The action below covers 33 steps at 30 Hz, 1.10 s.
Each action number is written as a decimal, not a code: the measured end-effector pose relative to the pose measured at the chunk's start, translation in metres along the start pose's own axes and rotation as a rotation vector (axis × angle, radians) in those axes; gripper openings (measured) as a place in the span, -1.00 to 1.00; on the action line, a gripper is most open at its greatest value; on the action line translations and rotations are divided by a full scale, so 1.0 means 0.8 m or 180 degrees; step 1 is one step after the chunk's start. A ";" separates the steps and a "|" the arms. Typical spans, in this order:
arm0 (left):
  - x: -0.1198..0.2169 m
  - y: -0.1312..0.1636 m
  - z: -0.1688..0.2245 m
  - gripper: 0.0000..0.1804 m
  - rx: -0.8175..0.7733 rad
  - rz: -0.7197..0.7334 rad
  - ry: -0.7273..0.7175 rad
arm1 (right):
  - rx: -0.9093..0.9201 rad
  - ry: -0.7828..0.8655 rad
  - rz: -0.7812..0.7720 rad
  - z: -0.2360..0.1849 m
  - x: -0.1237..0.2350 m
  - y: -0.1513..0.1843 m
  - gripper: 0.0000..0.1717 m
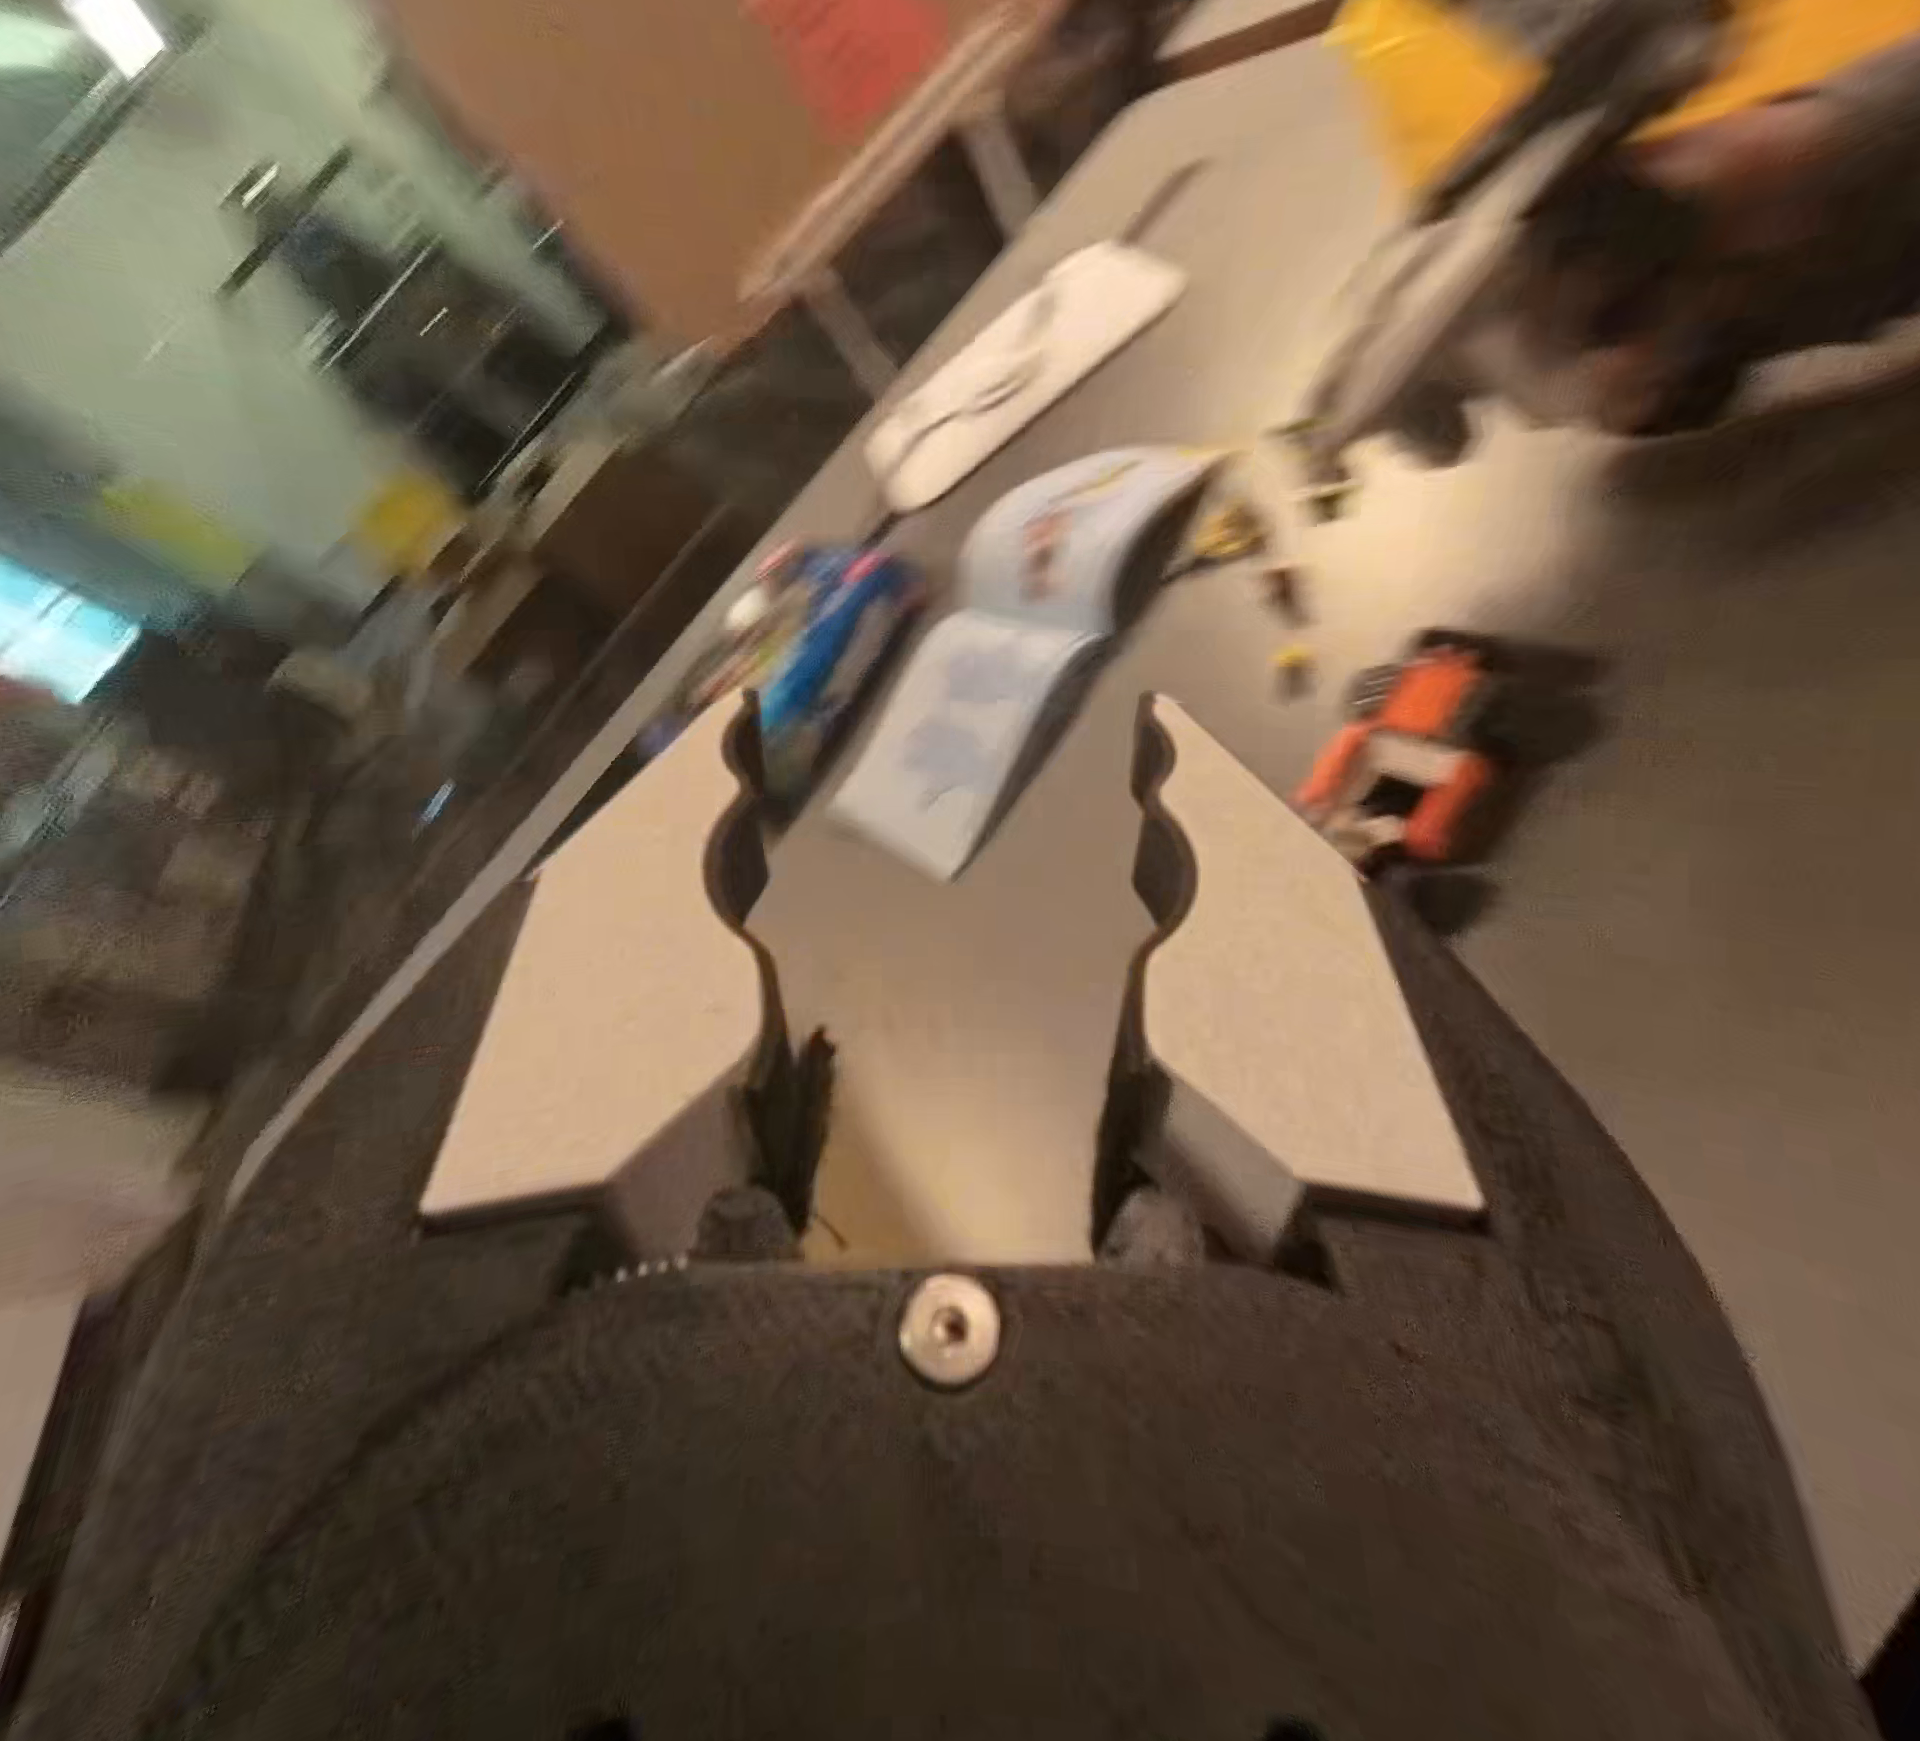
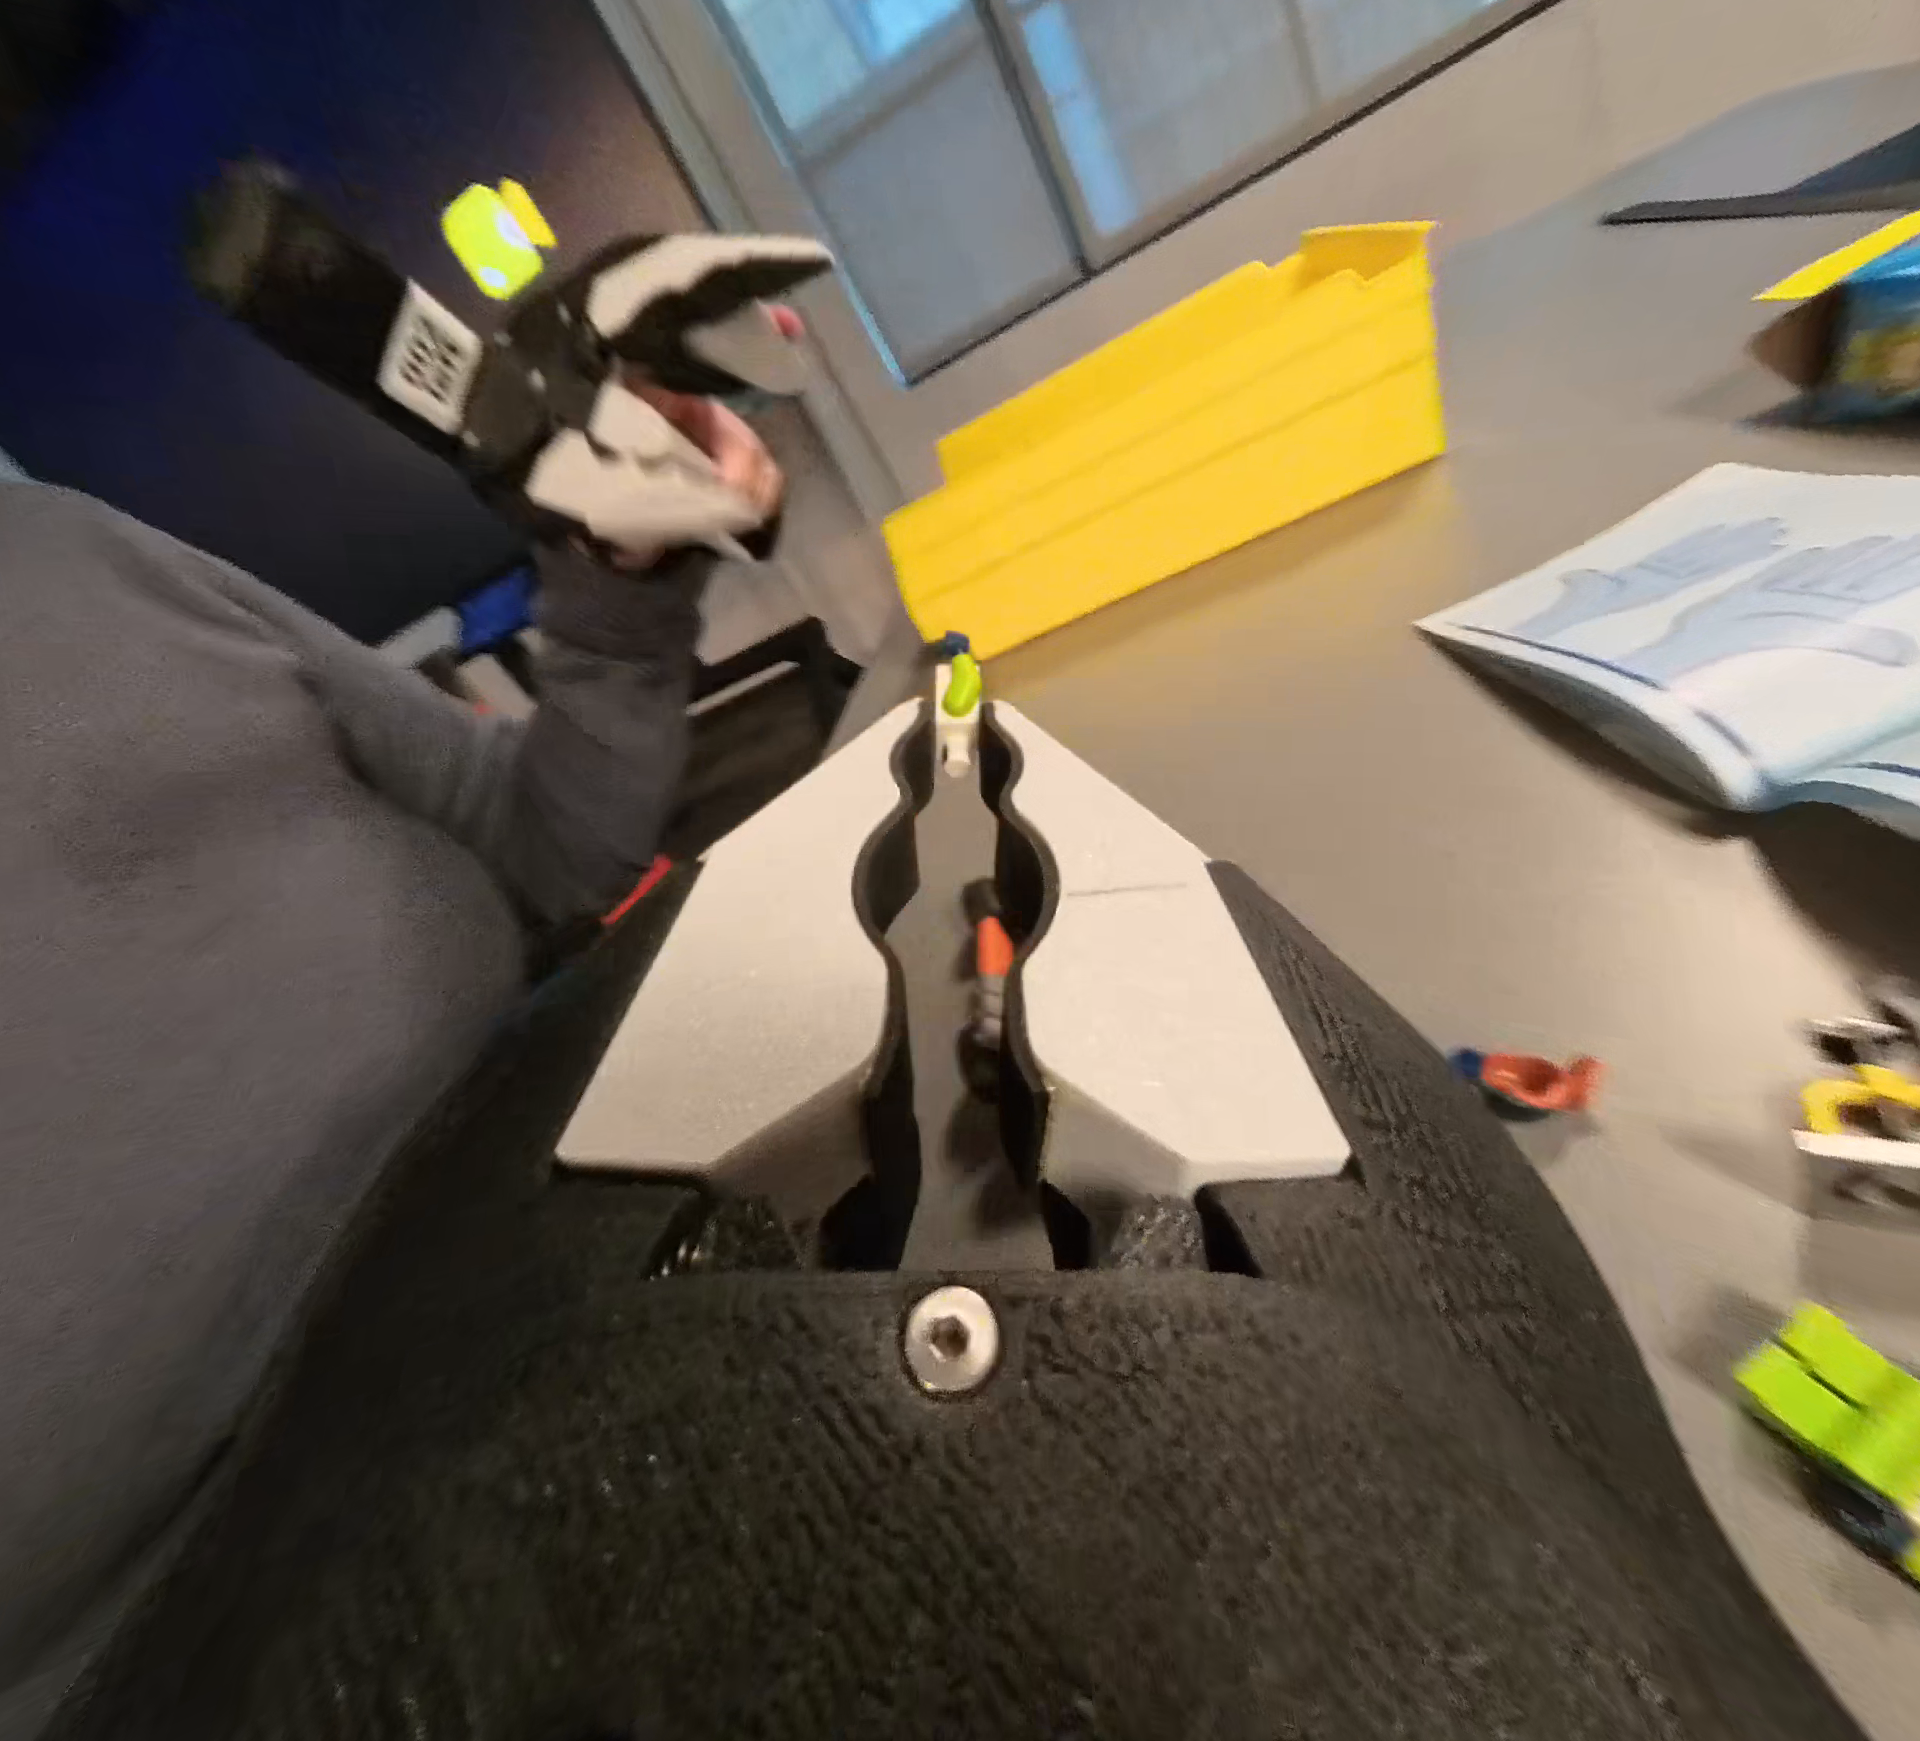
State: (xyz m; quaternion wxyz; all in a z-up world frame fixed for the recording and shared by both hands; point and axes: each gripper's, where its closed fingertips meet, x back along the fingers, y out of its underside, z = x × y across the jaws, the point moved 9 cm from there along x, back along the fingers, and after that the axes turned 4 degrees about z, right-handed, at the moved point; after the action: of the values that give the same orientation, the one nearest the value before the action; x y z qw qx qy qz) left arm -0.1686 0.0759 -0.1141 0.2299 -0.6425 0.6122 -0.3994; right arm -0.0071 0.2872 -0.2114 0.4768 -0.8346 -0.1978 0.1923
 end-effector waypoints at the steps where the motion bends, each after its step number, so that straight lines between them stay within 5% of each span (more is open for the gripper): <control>1: -0.017 -0.005 0.023 -0.17 -0.0190 0.0135 0.0294 | -0.0068 -0.0105 0.0006 -0.002 -0.002 0.001 -0.92; 6: -0.074 -0.013 0.096 -0.15 -0.0739 0.0760 0.0919 | -0.0282 -0.0573 -0.0101 -0.013 -0.010 0.006 -0.93; 14: -0.103 -0.009 0.113 -0.69 -0.1189 0.0838 0.0818 | -0.0394 -0.0797 -0.0283 -0.020 -0.018 0.012 -0.93; 21: -0.106 -0.006 0.107 -0.73 -0.1039 0.0629 0.0999 | -0.0398 -0.0681 -0.0293 -0.016 -0.020 0.015 -0.91; 25: -0.093 0.004 0.072 -0.72 -0.1029 0.0324 0.0321 | -0.0252 -0.0377 -0.0029 -0.008 -0.011 0.005 -0.75; 30: -0.034 0.030 -0.022 -0.73 -0.0593 0.0195 -0.1231 | 0.0120 0.0162 0.0188 -0.003 0.002 -0.010 -0.74; 33: 0.006 0.067 -0.078 -0.72 -0.0299 -0.0338 -0.2176 | 0.0397 0.0603 0.0116 0.000 0.006 -0.013 -0.74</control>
State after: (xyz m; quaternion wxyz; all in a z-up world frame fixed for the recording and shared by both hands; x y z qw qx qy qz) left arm -0.2507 0.0756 -0.1191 0.3707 -0.7799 0.4833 -0.1439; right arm -0.0047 0.2945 -0.2032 0.5407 -0.8213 -0.1242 0.1330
